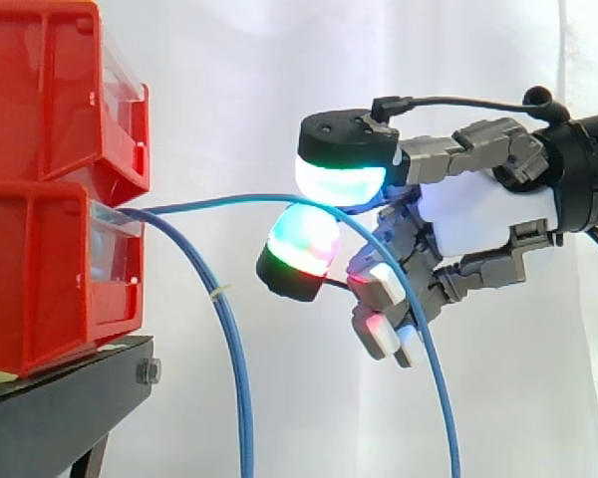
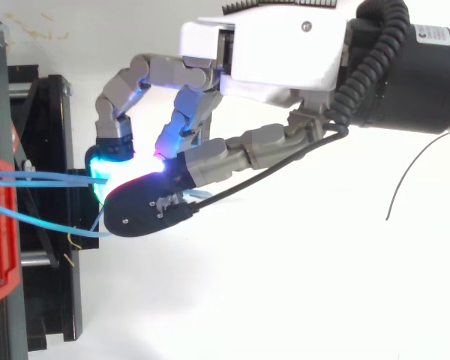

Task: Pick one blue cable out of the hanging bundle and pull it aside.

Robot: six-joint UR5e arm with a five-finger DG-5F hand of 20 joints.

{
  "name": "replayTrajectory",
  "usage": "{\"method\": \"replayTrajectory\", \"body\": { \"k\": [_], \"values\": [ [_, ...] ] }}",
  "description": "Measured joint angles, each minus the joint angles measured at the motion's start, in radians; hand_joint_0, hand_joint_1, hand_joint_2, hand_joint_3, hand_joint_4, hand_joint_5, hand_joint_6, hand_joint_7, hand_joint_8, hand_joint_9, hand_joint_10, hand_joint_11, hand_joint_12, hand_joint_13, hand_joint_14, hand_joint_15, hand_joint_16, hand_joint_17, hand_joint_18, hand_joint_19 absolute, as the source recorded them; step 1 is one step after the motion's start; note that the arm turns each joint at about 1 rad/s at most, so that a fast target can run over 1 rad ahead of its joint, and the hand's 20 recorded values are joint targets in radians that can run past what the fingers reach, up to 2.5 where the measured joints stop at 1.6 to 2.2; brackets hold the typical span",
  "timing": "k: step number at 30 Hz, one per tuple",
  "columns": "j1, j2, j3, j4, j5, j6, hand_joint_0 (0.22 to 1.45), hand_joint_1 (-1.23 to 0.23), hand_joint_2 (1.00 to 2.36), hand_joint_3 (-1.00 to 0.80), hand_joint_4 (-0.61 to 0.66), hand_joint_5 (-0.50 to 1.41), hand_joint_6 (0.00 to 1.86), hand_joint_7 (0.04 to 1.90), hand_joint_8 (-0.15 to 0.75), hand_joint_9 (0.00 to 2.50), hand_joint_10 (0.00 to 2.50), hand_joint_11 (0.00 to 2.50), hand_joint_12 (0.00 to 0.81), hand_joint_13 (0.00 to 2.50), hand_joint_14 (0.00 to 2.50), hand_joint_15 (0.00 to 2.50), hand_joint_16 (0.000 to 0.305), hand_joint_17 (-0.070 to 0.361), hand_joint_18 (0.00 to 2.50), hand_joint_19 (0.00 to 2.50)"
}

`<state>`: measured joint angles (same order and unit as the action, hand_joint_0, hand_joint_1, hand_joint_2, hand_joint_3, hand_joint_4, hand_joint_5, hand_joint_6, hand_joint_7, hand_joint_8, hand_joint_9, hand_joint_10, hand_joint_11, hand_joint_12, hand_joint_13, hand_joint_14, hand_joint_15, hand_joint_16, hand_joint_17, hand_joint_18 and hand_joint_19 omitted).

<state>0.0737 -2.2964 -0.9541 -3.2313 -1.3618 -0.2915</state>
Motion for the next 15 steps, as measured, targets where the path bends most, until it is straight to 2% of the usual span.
{"method": "replayTrajectory", "body": {
  "k": [4, 10, 15],
  "values": [
    [0.000, 0.001, 0.000, -0.002, 0.000, 0.000, 0.61, -0.81, 1.01, -0.29, 0.02, -0.16, 0.92, 0.85, 0.264, 1.12, 0.02, 0.80, 0.349, 0.97, 0.02, 0.71, 0.046, 0.103, 0.83, 0.79],
    [0.000, 0.001, 0.000, -0.002, 0.000, 0.002, 0.65, -0.82, 1.00, -0.45, 0.02, -0.16, 0.92, 0.82, 0.259, 1.12, 0.02, 0.80, 0.344, 0.97, 0.02, 0.70, 0.046, 0.103, 0.84, 0.78],
    [-0.001, 0.001, 0.000, -0.002, -0.002, 0.003, 0.60, -0.80, 1.00, -0.50, 0.01, -0.16, 0.92, 0.82, 0.255, 1.12, 0.02, 0.80, 0.346, 0.97, 0.02, 0.70, 0.046, 0.103, 0.84, 0.79]
  ]
}}
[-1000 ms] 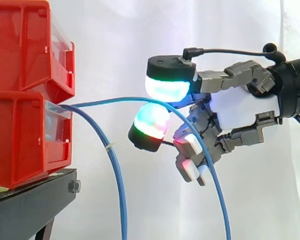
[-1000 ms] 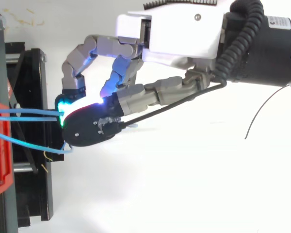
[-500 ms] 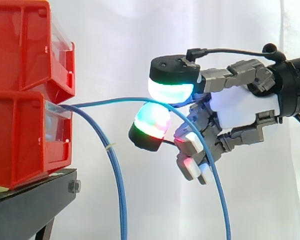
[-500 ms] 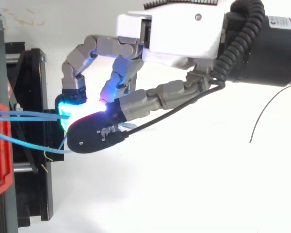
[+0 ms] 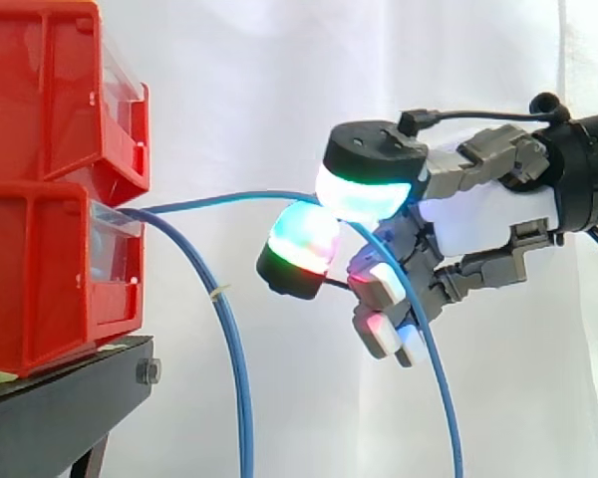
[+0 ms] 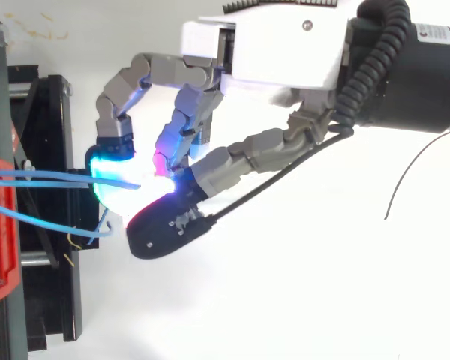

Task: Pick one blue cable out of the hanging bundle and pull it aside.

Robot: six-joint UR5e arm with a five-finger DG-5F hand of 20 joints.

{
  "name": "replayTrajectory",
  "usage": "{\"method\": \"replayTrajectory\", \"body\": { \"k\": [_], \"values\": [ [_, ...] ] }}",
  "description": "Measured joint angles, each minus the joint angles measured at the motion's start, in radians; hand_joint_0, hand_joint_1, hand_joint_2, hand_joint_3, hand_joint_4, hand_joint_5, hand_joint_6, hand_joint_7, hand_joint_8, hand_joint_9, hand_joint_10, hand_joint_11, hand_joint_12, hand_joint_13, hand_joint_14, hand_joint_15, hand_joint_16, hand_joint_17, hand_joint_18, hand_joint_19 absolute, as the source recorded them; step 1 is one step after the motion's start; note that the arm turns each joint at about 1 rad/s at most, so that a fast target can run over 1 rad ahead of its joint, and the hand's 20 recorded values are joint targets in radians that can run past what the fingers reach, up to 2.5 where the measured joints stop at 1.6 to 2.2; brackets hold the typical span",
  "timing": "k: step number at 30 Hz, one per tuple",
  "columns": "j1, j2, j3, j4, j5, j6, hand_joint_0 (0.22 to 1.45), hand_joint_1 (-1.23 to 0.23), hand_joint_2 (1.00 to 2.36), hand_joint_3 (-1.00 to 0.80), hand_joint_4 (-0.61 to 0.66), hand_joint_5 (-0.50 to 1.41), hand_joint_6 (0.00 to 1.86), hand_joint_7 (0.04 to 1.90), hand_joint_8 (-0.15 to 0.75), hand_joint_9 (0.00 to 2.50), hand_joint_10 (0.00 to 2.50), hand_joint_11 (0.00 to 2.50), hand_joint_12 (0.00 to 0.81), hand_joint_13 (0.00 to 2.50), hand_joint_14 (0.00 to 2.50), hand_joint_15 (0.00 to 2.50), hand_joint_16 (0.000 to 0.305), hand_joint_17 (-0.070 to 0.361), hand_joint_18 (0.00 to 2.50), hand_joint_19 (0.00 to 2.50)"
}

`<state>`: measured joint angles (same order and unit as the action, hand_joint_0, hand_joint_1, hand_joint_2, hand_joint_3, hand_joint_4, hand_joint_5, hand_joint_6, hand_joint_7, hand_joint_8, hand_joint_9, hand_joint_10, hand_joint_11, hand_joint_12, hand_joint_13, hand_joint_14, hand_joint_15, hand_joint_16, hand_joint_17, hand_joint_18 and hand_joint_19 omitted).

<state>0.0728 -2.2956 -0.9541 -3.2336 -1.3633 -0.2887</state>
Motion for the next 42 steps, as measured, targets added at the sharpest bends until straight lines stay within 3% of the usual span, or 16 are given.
{"method": "replayTrajectory", "body": {
  "k": [3, 5, 12, 15, 20, 23, 30, 37, 42],
  "values": [
    [0.000, 0.000, 0.000, 0.000, 0.000, 0.000, 0.53, -0.73, 1.00, -0.50, 0.02, -0.16, 0.92, 0.80, 0.271, 1.13, 0.02, 0.80, 0.359, 0.98, 0.02, 0.71, 0.049, 0.109, 0.86, 0.80],
    [-0.001, 0.000, 0.000, 0.000, 0.000, -0.001, 0.50, -0.59, 1.00, -0.50, 0.02, -0.15, 0.91, 0.81, 0.292, 1.17, 0.02, 0.79, 0.373, 1.00, 0.02, 0.71, 0.052, 0.116, 0.86, 0.80],
    [-0.001, 0.000, 0.000, 0.000, 0.002, -0.002, 0.51, -0.39, 1.00, -0.50, 0.00, -0.14, 0.90, 0.87, 0.291, 1.20, 0.02, 0.79, 0.375, 1.00, 0.02, 0.73, 0.052, 0.117, 0.84, 0.84],
    [0.000, 0.000, 0.000, 0.000, 0.002, -0.003, 0.56, -0.43, 1.00, -0.43, -0.01, -0.13, 0.89, 0.90, 0.287, 1.19, 0.02, 0.78, 0.363, 0.99, 0.03, 0.73, 0.048, 0.109, 0.81, 0.85],
    [0.001, 0.000, 0.000, 0.000, 0.003, -0.003, 0.56, -0.68, 1.01, -0.22, 0.00, -0.13, 0.90, 0.89, 0.300, 1.21, 0.02, 0.79, 0.385, 1.02, 0.02, 0.71, 0.054, 0.121, 0.89, 0.80],
    [0.001, 0.000, 0.000, 0.000, 0.003, -0.003, 0.57, -0.73, 1.02, -0.19, 0.02, -0.14, 0.90, 0.86, 0.296, 1.20, 0.02, 0.79, 0.379, 1.02, 0.02, 0.71, 0.053, 0.119, 0.89, 0.79],
    [0.001, 0.000, 0.000, 0.000, 0.003, -0.003, 0.61, -0.81, 1.02, -0.26, 0.01, -0.15, 0.91, 0.87, 0.269, 1.15, 0.02, 0.81, 0.350, 0.98, 0.03, 0.71, 0.047, 0.105, 0.85, 0.80],
    [0.001, 0.000, 0.000, 0.000, 0.003, -0.003, 0.68, -0.83, 1.00, -0.49, -0.02, -0.16, 0.92, 0.83, 0.258, 1.11, 0.02, 0.79, 0.343, 0.97, 0.03, 0.69, 0.046, 0.103, 0.86, 0.77],
    [0.001, 0.000, 0.000, 0.000, 0.004, -0.003, 0.68, -0.82, 1.00, -0.50, -0.01, -0.16, 0.92, 0.80, 0.254, 1.11, 0.02, 0.80, 0.339, 0.97, 0.02, 0.69, 0.045, 0.101, 0.86, 0.77]
  ]
}}
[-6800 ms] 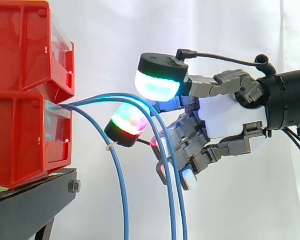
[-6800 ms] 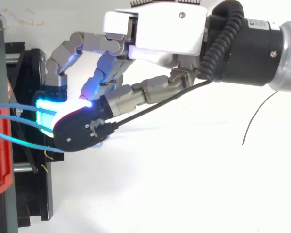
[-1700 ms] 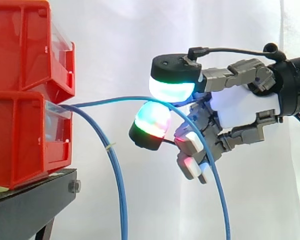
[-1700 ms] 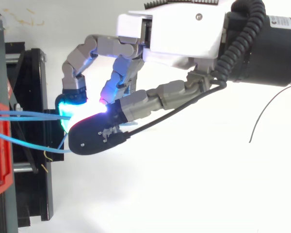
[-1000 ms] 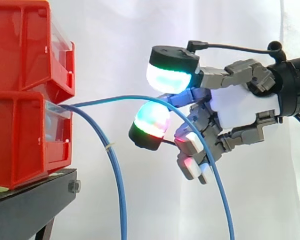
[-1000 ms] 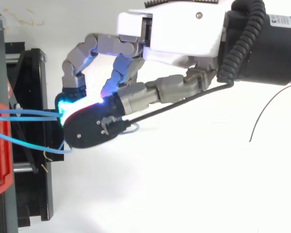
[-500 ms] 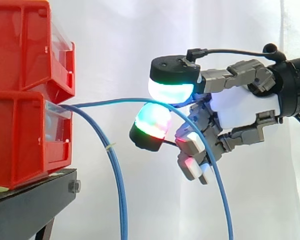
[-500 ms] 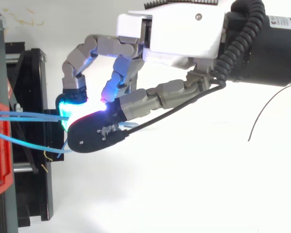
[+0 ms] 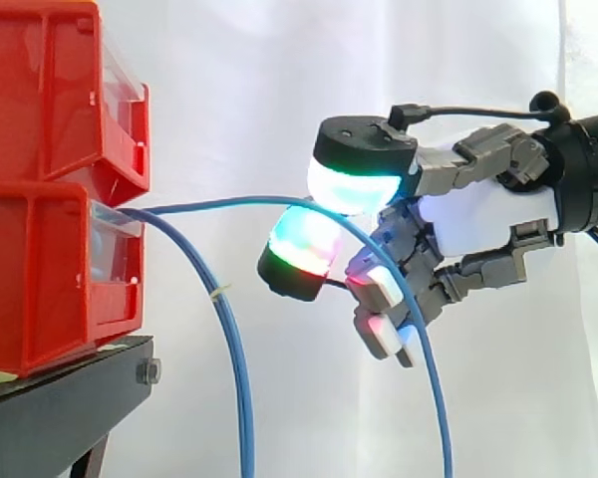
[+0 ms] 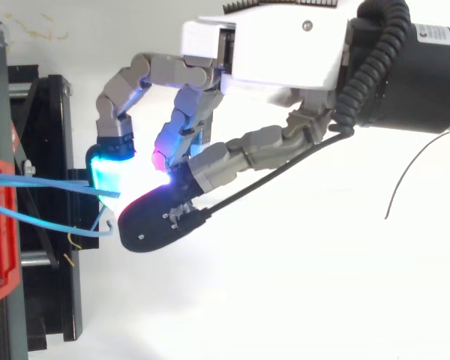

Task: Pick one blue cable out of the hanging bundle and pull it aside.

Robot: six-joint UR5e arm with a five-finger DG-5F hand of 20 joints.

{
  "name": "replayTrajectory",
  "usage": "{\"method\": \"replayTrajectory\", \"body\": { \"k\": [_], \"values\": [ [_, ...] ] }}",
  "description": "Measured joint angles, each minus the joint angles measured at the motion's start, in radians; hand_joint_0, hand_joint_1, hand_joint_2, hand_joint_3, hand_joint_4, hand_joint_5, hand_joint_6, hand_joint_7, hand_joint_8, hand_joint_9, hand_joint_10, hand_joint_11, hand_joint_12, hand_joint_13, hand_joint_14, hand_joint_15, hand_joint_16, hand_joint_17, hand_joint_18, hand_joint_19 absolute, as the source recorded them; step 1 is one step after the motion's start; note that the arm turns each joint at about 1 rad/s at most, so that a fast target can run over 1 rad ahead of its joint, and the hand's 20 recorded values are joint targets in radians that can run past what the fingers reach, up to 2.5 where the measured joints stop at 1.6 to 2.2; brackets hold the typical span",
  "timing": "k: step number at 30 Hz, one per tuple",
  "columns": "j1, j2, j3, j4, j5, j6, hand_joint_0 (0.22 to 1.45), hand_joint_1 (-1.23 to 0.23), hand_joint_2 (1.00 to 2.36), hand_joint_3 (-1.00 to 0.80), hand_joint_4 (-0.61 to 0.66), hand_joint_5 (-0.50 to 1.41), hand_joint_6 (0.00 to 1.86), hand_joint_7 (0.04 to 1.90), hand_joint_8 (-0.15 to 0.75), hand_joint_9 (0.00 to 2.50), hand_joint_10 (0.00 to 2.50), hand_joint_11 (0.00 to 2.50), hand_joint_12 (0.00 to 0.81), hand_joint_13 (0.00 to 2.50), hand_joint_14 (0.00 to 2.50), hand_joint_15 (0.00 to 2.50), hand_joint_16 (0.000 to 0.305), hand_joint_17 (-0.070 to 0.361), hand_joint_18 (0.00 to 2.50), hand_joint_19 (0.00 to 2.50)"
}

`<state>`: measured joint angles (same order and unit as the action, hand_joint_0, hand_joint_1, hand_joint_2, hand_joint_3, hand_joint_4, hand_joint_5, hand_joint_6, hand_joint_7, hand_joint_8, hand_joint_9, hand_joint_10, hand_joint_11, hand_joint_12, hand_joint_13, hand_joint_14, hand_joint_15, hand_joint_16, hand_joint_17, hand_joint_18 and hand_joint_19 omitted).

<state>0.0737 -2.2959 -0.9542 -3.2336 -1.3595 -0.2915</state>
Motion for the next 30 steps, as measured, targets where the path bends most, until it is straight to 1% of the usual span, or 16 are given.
{"method": "replayTrajectory", "body": {
  "k": [4, 7, 11, 14, 21, 22, 23, 24, 25, 30],
  "values": [
    [0.000, 0.000, 0.000, 0.000, 0.000, 0.000, 0.66, -0.81, 1.00, -0.50, 0.00, -0.17, 0.92, 0.80, 0.247, 1.11, 0.02, 0.80, 0.337, 0.97, 0.03, 0.70, 0.045, 0.102, 0.87, 0.77],
    [0.000, 0.000, 0.000, 0.000, 0.000, 0.000, 0.61, -0.79, 1.00, -0.50, 0.01, -0.16, 0.92, 0.80, 0.252, 1.12, 0.02, 0.80, 0.343, 0.98, 0.03, 0.71, 0.045, 0.102, 0.87, 0.79],
    [0.000, 0.000, 0.000, 0.000, 0.000, 0.000, 0.54, -0.72, 1.00, -0.50, 0.02, -0.16, 0.91, 0.80, 0.276, 1.14, 0.02, 0.80, 0.359, 0.99, 0.02, 0.71, 0.048, 0.109, 0.86, 0.79],
    [0.000, 0.000, 0.000, 0.000, 0.000, 0.000, 0.51, -0.67, 1.00, -0.50, 0.02, -0.16, 0.91, 0.81, 0.288, 1.15, 0.02, 0.79, 0.370, 0.99, 0.02, 0.71, 0.050, 0.113, 0.86, 0.80],
    [0.000, 0.000, -0.001, 0.000, 0.000, 0.000, 0.51, -0.66, 1.00, -0.50, 0.02, -0.14, 0.90, 0.83, 0.291, 1.16, 0.02, 0.79, 0.373, 0.99, 0.02, 0.71, 0.051, 0.115, 0.85, 0.81],
    [0.000, 0.000, -0.001, 0.000, 0.000, 0.000, 0.51, -0.65, 1.00, -0.50, 0.01, -0.14, 0.90, 0.85, 0.288, 1.16, 0.02, 0.79, 0.372, 0.99, 0.02, 0.71, 0.051, 0.114, 0.85, 0.80],
    [0.000, 0.000, -0.001, 0.000, 0.000, 0.000, 0.55, -0.66, 1.00, -0.50, 0.00, -0.14, 0.90, 0.88, 0.283, 1.16, 0.02, 0.79, 0.362, 0.98, 0.03, 0.72, 0.048, 0.109, 0.83, 0.82],
    [0.000, 0.000, -0.001, 0.000, 0.000, 0.001, 0.55, -0.66, 1.00, -0.48, 0.00, -0.14, 0.90, 0.89, 0.274, 1.17, 0.02, 0.80, 0.357, 0.98, 0.02, 0.73, 0.048, 0.108, 0.83, 0.82],
    [0.000, 0.000, -0.001, 0.000, 0.000, 0.001, 0.58, -0.69, 1.01, -0.41, -0.02, -0.13, 0.90, 0.91, 0.274, 1.18, 0.02, 0.80, 0.355, 0.98, 0.02, 0.72, 0.047, 0.106, 0.83, 0.82],
    [0.000, 0.000, -0.001, 0.000, 0.002, 0.001, 0.58, -0.77, 1.02, -0.20, -0.05, -0.12, 0.91, 0.93, 0.260, 1.20, 0.02, 0.80, 0.354, 0.99, 0.02, 0.72, 0.047, 0.105, 0.84, 0.81]
  ]
}}
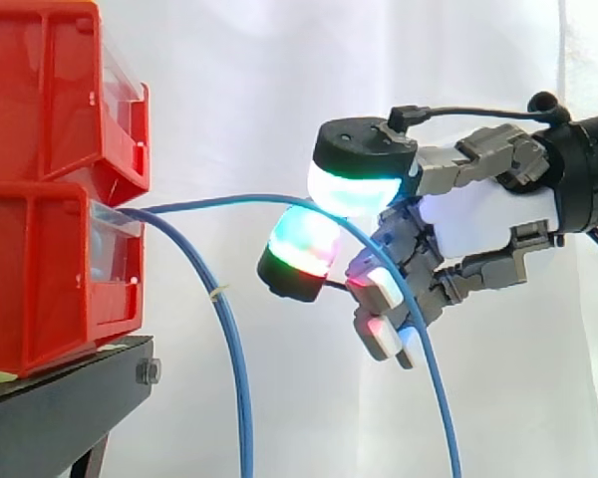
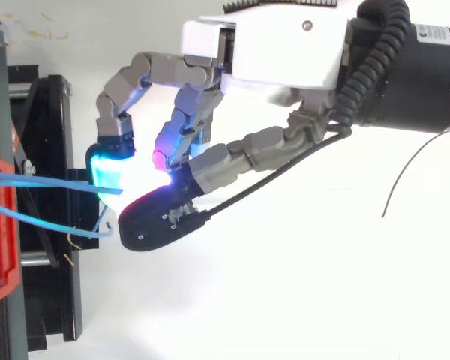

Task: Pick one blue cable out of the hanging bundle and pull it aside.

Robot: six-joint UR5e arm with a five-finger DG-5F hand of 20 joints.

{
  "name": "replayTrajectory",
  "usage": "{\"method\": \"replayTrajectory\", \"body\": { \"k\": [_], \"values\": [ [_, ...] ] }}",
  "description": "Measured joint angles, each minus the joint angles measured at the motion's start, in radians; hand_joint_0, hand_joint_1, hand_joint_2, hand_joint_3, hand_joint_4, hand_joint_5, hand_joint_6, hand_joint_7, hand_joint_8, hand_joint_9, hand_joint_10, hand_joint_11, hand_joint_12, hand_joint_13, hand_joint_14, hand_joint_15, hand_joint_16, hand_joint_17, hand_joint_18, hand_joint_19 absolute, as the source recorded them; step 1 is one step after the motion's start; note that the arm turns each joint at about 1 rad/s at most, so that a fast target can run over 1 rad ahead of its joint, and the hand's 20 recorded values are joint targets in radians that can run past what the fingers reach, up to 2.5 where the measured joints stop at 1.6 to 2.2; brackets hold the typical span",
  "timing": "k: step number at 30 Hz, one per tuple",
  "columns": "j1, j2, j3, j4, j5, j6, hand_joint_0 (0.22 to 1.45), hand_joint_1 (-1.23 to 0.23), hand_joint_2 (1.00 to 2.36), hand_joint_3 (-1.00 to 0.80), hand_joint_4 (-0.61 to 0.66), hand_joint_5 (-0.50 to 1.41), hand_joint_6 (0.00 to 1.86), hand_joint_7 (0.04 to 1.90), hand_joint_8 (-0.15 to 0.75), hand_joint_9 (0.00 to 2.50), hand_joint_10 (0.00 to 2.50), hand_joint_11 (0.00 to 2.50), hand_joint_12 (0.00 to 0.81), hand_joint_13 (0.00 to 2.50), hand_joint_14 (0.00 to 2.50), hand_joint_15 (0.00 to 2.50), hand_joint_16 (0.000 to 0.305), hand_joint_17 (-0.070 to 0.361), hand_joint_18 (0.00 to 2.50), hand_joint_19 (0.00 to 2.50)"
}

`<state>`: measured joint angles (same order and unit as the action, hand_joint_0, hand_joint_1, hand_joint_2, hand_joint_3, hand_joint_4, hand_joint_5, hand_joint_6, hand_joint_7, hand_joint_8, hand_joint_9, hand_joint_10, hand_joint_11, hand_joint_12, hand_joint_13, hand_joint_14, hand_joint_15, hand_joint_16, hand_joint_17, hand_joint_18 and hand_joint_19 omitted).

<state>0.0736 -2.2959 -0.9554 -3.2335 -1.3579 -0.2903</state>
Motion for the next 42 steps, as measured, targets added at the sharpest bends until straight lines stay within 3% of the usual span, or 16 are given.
{"method": "replayTrajectory", "body": {
  "k": [5, 15, 30, 42],
  "values": [
    [0.000, 0.000, 0.000, 0.000, 0.000, 0.001, 0.57, -0.81, 1.03, -0.07, -0.09, -0.10, 0.91, 0.98, 0.238, 1.24, 0.02, 0.79, 0.357, 1.01, 0.03, 0.70, 0.048, 0.109, 0.87, 0.79],
    [0.004, 0.003, 0.000, -0.015, -0.004, 0.018, 0.58, -0.82, 1.02, -0.04, -0.08, -0.09, 0.92, 0.99, 0.255, 1.19, 0.02, 0.71, 0.365, 0.99, 0.02, 0.69, 0.049, 0.111, 0.86, 0.75],
    [0.033, 0.004, -0.018, -0.071, -0.054, 0.173, 0.57, -0.82, 1.02, -0.02, -0.07, -0.08, 0.92, 0.98, 0.272, 0.95, 0.01, 0.37, 0.382, 0.88, 0.02, 0.50, 0.049, 0.111, 0.74, 0.61],
    [0.047, 0.003, -0.064, -0.012, -0.055, 0.303, 0.57, -0.81, 1.02, -0.03, -0.06, -0.08, 0.91, 0.98, 0.300, 0.90, 0.01, 0.23, 0.400, 0.87, 0.02, 0.41, 0.051, 0.116, 0.73, 0.57]
  ]
}}
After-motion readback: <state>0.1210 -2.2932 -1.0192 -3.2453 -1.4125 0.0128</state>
